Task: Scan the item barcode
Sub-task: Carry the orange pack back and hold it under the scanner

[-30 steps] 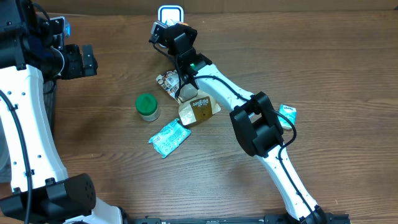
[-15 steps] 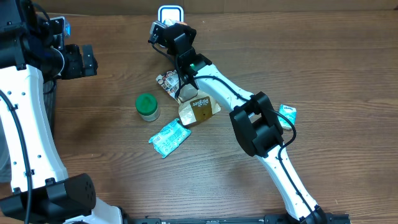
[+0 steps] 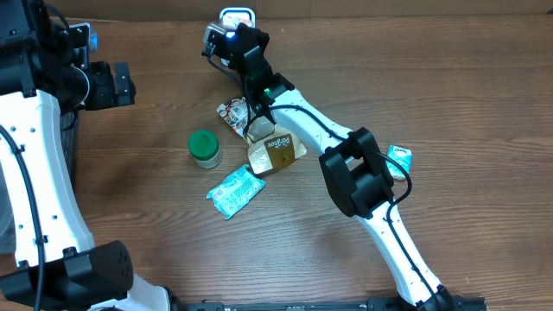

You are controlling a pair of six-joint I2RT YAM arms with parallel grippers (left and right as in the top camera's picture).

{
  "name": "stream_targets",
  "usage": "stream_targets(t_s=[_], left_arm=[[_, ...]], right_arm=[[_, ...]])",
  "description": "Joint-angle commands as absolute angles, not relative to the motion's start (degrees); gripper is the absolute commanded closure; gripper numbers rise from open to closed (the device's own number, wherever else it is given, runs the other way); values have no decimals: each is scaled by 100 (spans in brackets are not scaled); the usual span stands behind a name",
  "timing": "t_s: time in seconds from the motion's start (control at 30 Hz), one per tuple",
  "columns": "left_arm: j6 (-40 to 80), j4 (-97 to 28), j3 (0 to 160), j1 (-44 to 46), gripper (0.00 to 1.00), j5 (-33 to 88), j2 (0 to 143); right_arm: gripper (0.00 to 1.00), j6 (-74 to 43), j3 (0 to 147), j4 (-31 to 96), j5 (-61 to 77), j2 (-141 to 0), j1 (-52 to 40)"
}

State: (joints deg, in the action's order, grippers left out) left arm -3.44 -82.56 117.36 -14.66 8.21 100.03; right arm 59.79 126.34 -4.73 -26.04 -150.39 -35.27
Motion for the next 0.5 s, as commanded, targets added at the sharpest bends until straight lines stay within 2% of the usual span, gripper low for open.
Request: stream_targets(t_s=[0.0,0.47], left_arm=[[-471,-8248,11708,-1470,0,884,10007],[-471,-8248,11708,-1470,0,884,10007]], right_arm=[[96,6012,12665,-541,-2556,-14962,-3463],[96,5988,12661,-552,-1785,-14964,-3201]])
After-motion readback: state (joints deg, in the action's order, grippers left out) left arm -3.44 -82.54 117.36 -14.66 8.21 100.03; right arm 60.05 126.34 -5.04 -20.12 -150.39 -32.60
